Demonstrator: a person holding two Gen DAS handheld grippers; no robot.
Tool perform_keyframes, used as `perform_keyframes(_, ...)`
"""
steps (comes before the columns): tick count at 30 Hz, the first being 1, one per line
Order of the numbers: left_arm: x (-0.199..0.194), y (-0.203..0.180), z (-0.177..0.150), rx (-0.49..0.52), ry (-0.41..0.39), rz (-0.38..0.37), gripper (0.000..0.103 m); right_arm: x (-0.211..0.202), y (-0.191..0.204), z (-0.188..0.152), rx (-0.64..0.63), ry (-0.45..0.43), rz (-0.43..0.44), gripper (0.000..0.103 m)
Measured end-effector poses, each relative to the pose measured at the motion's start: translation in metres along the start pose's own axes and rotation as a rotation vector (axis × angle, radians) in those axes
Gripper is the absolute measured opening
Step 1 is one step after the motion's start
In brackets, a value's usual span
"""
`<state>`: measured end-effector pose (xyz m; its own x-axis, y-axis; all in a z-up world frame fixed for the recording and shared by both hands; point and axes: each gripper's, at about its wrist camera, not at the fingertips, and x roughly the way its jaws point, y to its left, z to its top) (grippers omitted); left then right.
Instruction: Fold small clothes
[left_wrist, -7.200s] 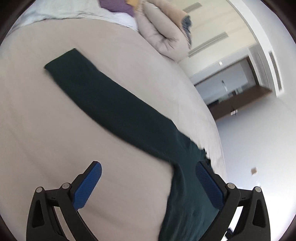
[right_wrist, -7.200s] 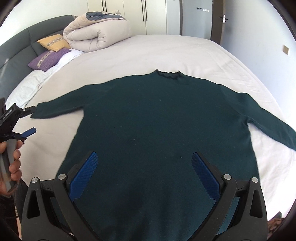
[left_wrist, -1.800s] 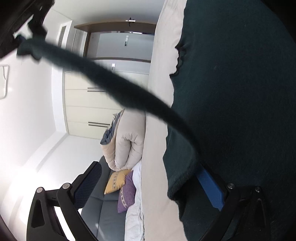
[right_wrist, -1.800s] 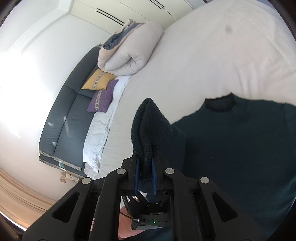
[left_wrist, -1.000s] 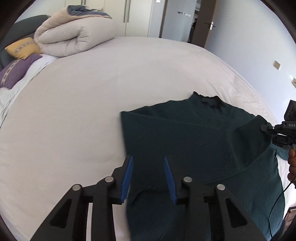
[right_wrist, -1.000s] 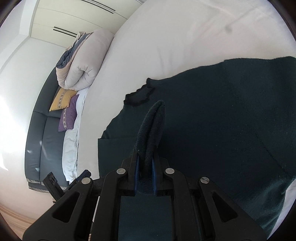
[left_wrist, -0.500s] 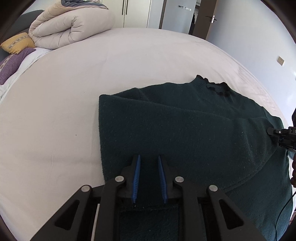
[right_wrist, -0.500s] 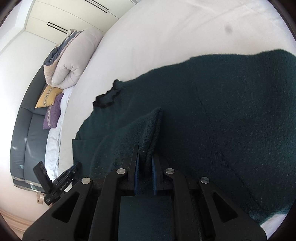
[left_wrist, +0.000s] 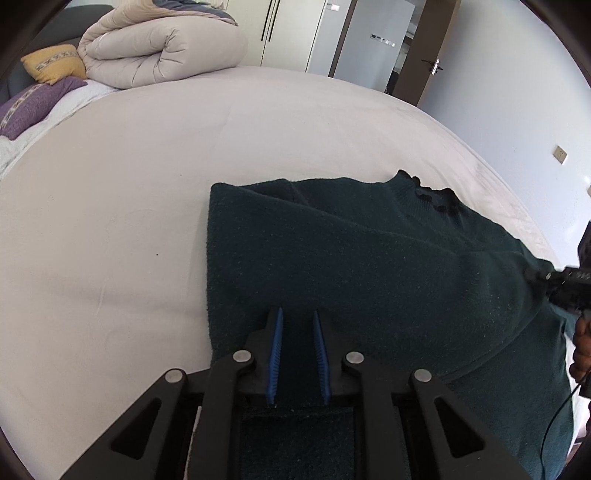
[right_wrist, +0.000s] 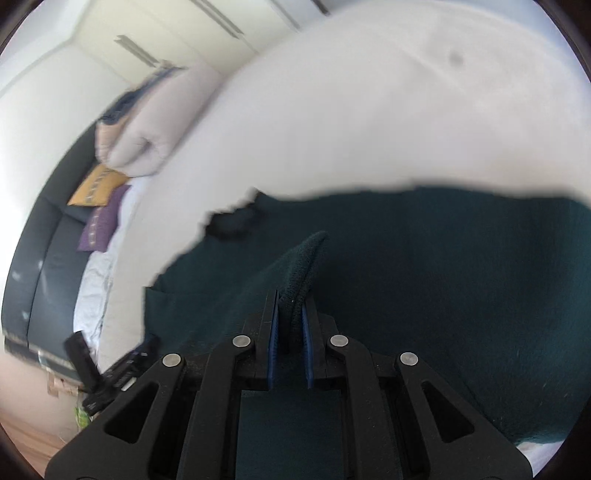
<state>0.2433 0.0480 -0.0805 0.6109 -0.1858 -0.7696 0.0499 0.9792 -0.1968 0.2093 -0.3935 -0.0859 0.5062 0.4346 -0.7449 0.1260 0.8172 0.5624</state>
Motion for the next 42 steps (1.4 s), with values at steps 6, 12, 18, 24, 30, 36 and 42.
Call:
perform_keyframes(6,-0.003,0.004,-0.002,-0.016,-0.022,-0.018,0.019,0.010,-0.037,-0.006,0.124,-0.050,0.049,0.010)
perform_keyframes(12,-0.002,-0.001,-0.006,-0.015,-0.040,-0.029,0.029,-0.016,-0.028,-0.004,0.124,-0.155,-0.118,0.010)
perform_keyframes(18,0.000,-0.012,-0.008,0.046,-0.046,-0.008,0.044,-0.003,0.044,-0.019,-0.048,-0.109,0.062,0.010)
perform_keyframes(24,0.001,0.005,-0.009,-0.018,-0.051,-0.093,0.044,0.072,0.026,-0.030,0.074,0.025,0.099,0.006)
perform_keyframes(30,0.000,0.010,-0.009,-0.039,-0.060,-0.123,0.044,0.035,-0.041,-0.044,0.288,-0.148,0.124,0.008)
perform_keyframes(36,0.000,0.009,-0.009,-0.038,-0.059,-0.158,0.056,-0.052,-0.101,-0.083,0.414,-0.353,0.060,0.013)
perform_keyframes(42,-0.015,-0.012,-0.004,-0.001,-0.034,-0.090,0.077,-0.150,-0.204,-0.129,0.703,-0.600,0.028,0.069)
